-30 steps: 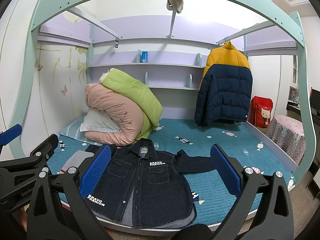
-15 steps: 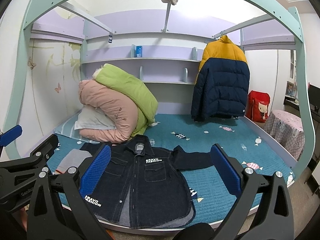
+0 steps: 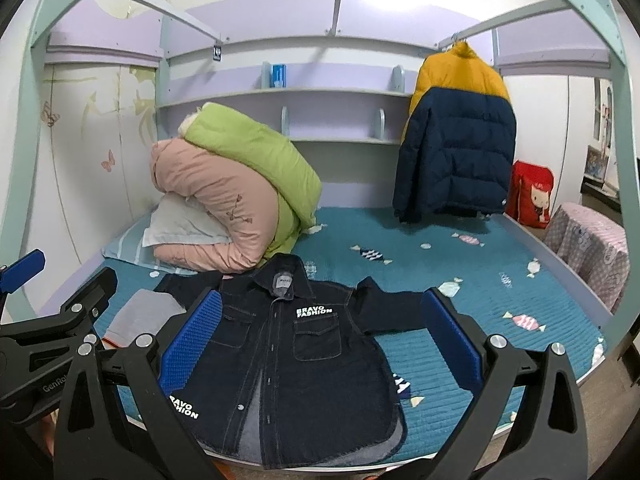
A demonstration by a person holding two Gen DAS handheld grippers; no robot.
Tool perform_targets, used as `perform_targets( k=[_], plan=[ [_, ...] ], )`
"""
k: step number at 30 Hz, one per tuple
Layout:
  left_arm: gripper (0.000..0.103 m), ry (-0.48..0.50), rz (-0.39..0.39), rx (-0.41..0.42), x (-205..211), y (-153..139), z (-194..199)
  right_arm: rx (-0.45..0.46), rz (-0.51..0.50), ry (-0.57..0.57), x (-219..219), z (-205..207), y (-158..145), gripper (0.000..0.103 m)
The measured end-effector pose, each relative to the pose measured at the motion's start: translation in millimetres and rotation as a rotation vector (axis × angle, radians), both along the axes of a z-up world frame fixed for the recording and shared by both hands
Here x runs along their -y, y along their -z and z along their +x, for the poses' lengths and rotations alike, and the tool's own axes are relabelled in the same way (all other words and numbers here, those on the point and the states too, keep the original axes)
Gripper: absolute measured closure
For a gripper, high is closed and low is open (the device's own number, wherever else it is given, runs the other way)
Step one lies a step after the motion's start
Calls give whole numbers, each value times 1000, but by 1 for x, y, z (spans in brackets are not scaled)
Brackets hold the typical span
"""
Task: Fold large clothes
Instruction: 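Lower both tools toward the denim shirt's sleeves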
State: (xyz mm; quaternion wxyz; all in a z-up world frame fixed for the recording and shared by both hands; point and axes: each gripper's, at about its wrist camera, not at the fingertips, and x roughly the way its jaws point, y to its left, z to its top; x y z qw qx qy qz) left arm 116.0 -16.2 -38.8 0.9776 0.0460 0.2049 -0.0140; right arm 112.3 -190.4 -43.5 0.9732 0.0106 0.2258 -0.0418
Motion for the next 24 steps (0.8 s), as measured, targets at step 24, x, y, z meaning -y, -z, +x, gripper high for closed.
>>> perform_targets(
  k=[24],
  plan=[
    [5, 60, -245, -511, -97, 199, 264, -323, 34, -90, -68, 234, 171, 7]
  ],
)
